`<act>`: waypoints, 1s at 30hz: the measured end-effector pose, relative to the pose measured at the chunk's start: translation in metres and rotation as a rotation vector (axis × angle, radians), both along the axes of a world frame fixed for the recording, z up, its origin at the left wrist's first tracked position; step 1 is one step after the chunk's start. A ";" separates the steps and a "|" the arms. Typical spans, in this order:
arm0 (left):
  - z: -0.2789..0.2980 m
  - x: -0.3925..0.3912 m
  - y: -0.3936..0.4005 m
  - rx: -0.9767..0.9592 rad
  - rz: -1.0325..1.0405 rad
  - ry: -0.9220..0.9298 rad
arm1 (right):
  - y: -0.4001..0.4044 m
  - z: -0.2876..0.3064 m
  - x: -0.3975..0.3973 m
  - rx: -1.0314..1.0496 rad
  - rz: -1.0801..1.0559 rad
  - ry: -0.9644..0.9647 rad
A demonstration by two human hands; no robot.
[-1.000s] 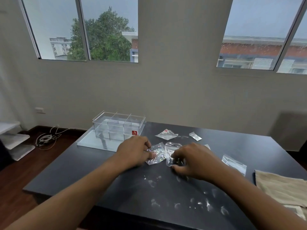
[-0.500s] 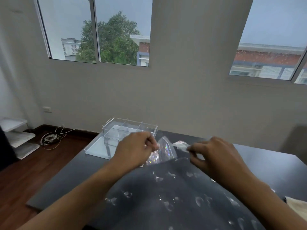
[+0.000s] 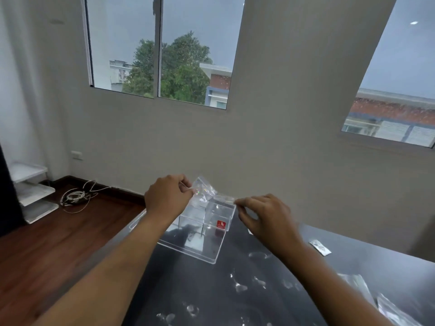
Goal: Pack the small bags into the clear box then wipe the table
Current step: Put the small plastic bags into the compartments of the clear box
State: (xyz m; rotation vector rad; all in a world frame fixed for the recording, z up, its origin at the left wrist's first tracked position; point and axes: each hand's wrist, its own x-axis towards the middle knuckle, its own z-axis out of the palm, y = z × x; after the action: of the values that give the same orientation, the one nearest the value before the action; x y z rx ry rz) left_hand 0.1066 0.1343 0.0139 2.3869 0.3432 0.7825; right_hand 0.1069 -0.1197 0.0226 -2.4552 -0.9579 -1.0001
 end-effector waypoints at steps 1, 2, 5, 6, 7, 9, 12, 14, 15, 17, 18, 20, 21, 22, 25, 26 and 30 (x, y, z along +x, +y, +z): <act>-0.003 0.000 0.001 0.006 0.016 0.001 | 0.004 -0.001 0.003 -0.038 0.003 0.007; -0.005 0.000 0.003 0.013 0.034 -0.004 | 0.008 -0.002 0.008 -0.084 0.008 0.023; -0.009 -0.001 0.003 0.061 0.067 -0.027 | 0.021 -0.005 0.019 -0.208 0.035 0.119; -0.010 -0.002 0.003 0.081 0.064 -0.040 | 0.025 -0.006 0.021 -0.222 0.041 0.152; -0.012 -0.002 0.002 0.106 0.055 -0.058 | 0.030 -0.008 0.023 -0.220 0.045 0.188; -0.017 0.000 0.000 0.191 0.023 -0.111 | 0.036 -0.011 0.026 -0.196 0.049 0.247; -0.022 0.006 0.002 0.317 -0.027 -0.172 | 0.041 -0.015 0.031 -0.262 0.016 0.342; -0.023 0.010 0.001 0.320 -0.093 -0.166 | 0.043 -0.018 0.032 -0.364 0.003 0.403; -0.024 0.012 0.001 0.304 -0.134 -0.157 | 0.043 -0.019 0.033 -0.387 0.008 0.416; -0.026 0.015 0.001 0.306 -0.194 -0.131 | 0.042 -0.020 0.035 -0.371 0.028 0.419; -0.027 0.015 0.001 0.332 -0.208 -0.116 | 0.040 -0.019 0.036 -0.347 0.037 0.415; -0.026 0.015 0.002 0.391 -0.238 -0.088 | 0.037 -0.017 0.039 -0.309 0.034 0.398; -0.026 0.014 0.002 0.416 -0.257 -0.072 | 0.036 -0.016 0.041 -0.306 0.021 0.382; -0.027 0.013 0.002 0.437 -0.275 -0.050 | 0.034 -0.016 0.042 -0.317 0.006 0.368; -0.028 0.008 -0.002 0.482 -0.336 0.005 | 0.032 -0.016 0.043 -0.433 -0.042 0.374; -0.027 0.006 -0.002 0.482 -0.352 -0.015 | 0.032 -0.017 0.042 -0.485 -0.053 0.379; -0.020 0.002 0.006 0.459 -0.328 -0.157 | 0.035 -0.018 0.039 -0.548 -0.065 0.380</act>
State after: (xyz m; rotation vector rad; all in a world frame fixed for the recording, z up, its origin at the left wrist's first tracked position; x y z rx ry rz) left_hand 0.1082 0.1400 -0.0060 2.6744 -0.3217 0.9605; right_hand 0.1462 -0.0847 0.0043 -2.9785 -1.1306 -0.2731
